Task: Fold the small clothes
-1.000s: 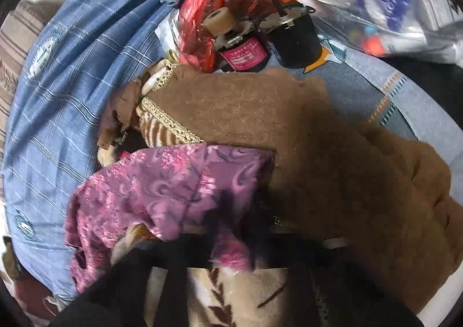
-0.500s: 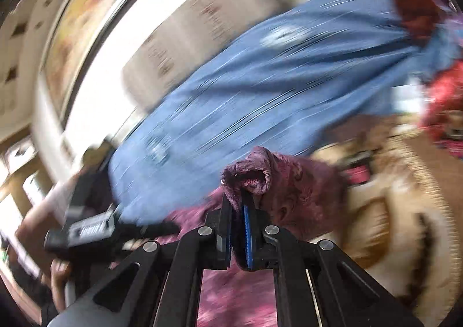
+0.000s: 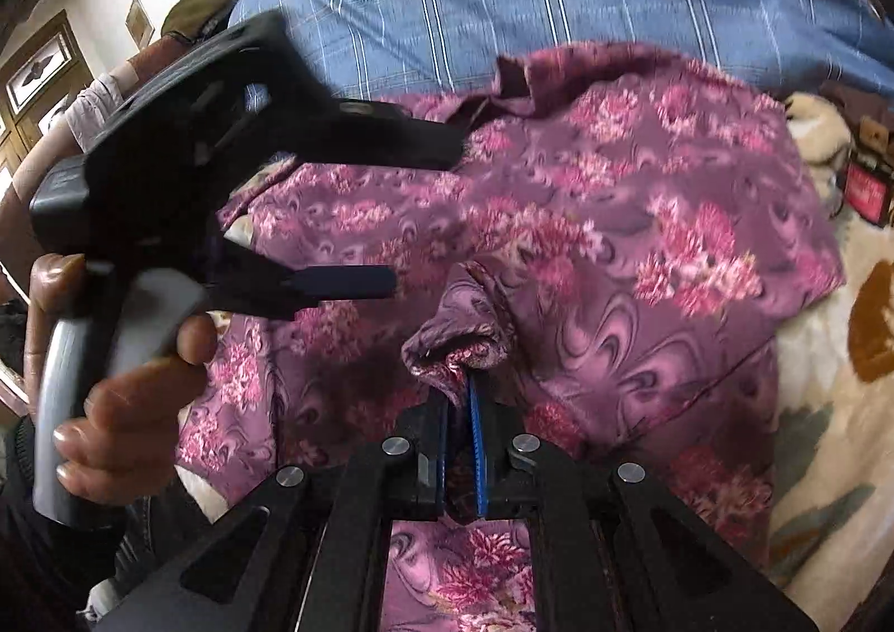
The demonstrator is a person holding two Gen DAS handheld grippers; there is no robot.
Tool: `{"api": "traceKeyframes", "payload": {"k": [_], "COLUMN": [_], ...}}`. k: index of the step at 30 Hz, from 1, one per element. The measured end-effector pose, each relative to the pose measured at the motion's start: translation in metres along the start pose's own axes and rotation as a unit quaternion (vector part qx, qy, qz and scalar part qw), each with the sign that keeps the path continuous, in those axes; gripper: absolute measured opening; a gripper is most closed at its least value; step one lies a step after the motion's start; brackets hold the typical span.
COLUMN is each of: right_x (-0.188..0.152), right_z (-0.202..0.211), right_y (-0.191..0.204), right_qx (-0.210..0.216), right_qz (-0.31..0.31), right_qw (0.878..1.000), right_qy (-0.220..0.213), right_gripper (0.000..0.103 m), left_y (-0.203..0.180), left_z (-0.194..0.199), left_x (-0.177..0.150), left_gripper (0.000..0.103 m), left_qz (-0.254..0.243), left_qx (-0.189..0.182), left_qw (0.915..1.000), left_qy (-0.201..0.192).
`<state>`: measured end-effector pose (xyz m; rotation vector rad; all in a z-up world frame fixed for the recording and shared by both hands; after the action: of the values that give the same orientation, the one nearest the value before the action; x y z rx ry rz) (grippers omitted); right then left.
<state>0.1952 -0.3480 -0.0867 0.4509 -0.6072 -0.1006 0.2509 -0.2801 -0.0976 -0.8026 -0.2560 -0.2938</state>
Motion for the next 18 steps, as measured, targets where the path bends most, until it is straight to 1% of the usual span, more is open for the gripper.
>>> {"api": "traceKeyframes", "payload": {"k": [1, 2, 3, 4, 5, 7, 8, 9, 10, 12, 13, 14, 15, 16, 17, 18], "right_x": [-0.001, -0.002, -0.003, -0.002, 0.000, 0.007, 0.012, 0.013, 0.014, 0.010, 0.004, -0.001, -0.009, -0.018, -0.028, -0.038], "right_z": [-0.002, -0.003, -0.005, -0.002, 0.004, 0.021, 0.039, 0.048, 0.060, 0.065, 0.056, 0.044, 0.030, 0.012, -0.010, -0.028], "right_y": [-0.003, -0.005, -0.007, -0.007, -0.004, 0.011, 0.025, 0.033, 0.045, 0.061, 0.068, 0.075, 0.079, 0.082, 0.083, 0.081], "right_qx": [0.003, 0.002, 0.003, 0.005, 0.000, 0.003, 0.018, 0.029, 0.052, 0.087, 0.106, 0.114, 0.119, 0.121, 0.112, 0.095], "right_qz": [-0.002, -0.007, -0.009, -0.008, 0.004, 0.038, 0.060, 0.071, 0.084, 0.094, 0.098, 0.102, 0.105, 0.107, 0.111, 0.120], "right_qw": [1.000, 1.000, 1.000, 1.000, 1.000, 0.998, 0.995, 0.992, 0.989, 0.985, 0.985, 0.985, 0.986, 0.987, 0.987, 0.987], "right_qy": [0.005, 0.009, 0.010, 0.006, -0.005, -0.044, -0.077, -0.096, -0.115, -0.116, -0.097, -0.078, -0.050, -0.014, 0.024, 0.055], "right_gripper": [0.007, 0.007, 0.007, 0.007, 0.007, 0.007, 0.007, 0.007, 0.007, 0.007, 0.007, 0.007, 0.009, 0.012, 0.012, 0.015], "left_y": [-0.004, -0.007, -0.010, -0.016, -0.020, -0.038, -0.052, -0.060, -0.065, -0.059, -0.043, -0.029, -0.011, 0.018, 0.036, 0.057], "left_z": [-0.012, -0.024, -0.033, -0.042, -0.040, -0.013, 0.010, 0.027, 0.046, 0.077, 0.090, 0.096, 0.095, 0.089, 0.078, 0.067], "left_x": [0.000, 0.000, -0.001, -0.003, -0.003, 0.005, 0.008, 0.009, 0.009, 0.004, -0.005, -0.010, -0.017, -0.028, -0.035, -0.042], "left_gripper": [0.076, 0.068, 0.036, 0.005, 0.006, 0.006, 0.006, 0.006, 0.006, 0.006, 0.006, 0.006, 0.006, 0.006, 0.006, 0.006], "left_qz": [-0.011, -0.018, -0.024, -0.030, -0.030, -0.048, -0.068, -0.081, -0.089, -0.091, -0.081, -0.076, -0.069, -0.044, -0.022, 0.001], "left_qx": [0.004, 0.008, 0.006, -0.005, -0.010, -0.035, -0.054, -0.067, -0.073, -0.069, -0.060, -0.051, -0.031, -0.016, -0.014, -0.012], "left_qw": [0.9998, 0.9992, 0.9981, 0.9963, 0.9958, 0.9971, 0.9960, 0.9944, 0.9931, 0.9925, 0.9936, 0.9945, 0.9960, 0.9982, 0.9993, 0.9998], "left_qy": [0.016, 0.036, 0.055, 0.081, 0.085, 0.047, 0.018, -0.001, -0.020, -0.044, -0.051, -0.050, -0.048, -0.038, -0.027, -0.014]}}
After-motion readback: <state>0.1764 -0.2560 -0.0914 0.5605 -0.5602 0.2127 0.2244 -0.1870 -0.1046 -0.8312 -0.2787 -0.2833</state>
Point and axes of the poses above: each gripper's, at about its wrist camera, not at the fingertips, and z roughly against the way its jaws point, y to its left, x to its top, the point moved 7 cm from there along -z, roughly the way its jaws point, and after that the axes turned 11 degrees about -z, right-handed, at the moved point
